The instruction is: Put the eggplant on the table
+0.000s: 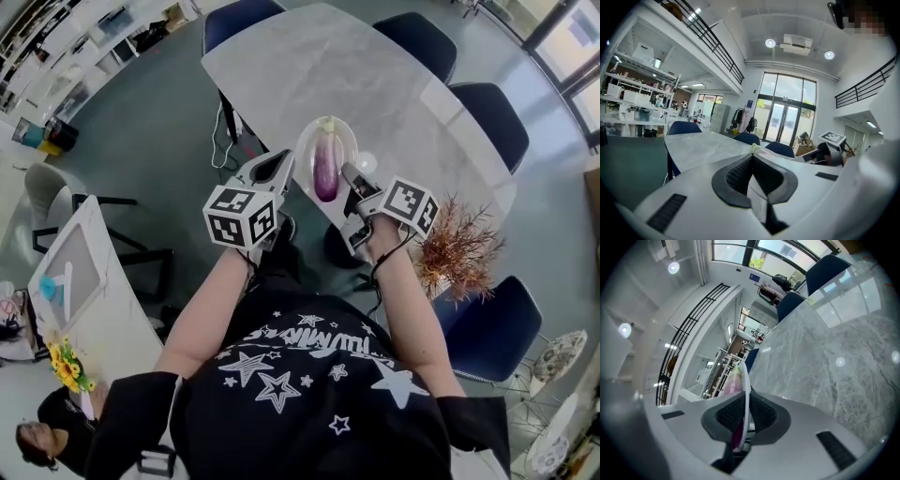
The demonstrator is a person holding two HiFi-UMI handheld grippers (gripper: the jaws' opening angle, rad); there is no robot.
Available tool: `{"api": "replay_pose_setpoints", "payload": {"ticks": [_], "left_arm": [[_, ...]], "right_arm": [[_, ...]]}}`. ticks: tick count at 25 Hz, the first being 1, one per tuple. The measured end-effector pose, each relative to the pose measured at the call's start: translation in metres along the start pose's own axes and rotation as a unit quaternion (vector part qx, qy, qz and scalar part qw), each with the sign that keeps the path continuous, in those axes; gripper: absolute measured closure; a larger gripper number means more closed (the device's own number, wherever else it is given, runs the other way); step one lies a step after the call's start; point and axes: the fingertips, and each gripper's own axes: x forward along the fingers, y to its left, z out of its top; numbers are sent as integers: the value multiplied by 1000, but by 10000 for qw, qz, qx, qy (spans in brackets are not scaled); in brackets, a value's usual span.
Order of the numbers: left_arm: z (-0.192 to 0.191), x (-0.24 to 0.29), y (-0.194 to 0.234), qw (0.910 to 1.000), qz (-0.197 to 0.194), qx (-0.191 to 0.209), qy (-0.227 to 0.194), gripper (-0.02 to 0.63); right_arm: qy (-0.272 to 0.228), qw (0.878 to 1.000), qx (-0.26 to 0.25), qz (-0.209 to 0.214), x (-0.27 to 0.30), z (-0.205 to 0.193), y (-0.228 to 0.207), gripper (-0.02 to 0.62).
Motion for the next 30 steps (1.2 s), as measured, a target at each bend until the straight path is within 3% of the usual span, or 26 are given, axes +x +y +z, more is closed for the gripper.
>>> {"api": "replay_pose_setpoints", "payload": {"ticks": [16, 30], "left_arm": [[45, 140, 79, 9968, -743, 64, 296, 598], [56, 207, 128, 9912, -1182, 344, 494, 598]], "right_arm": [[-494, 9968, 227, -590, 88, 92, -32, 571], [-988, 9869, 612, -1119, 142, 136, -66, 571]]}}
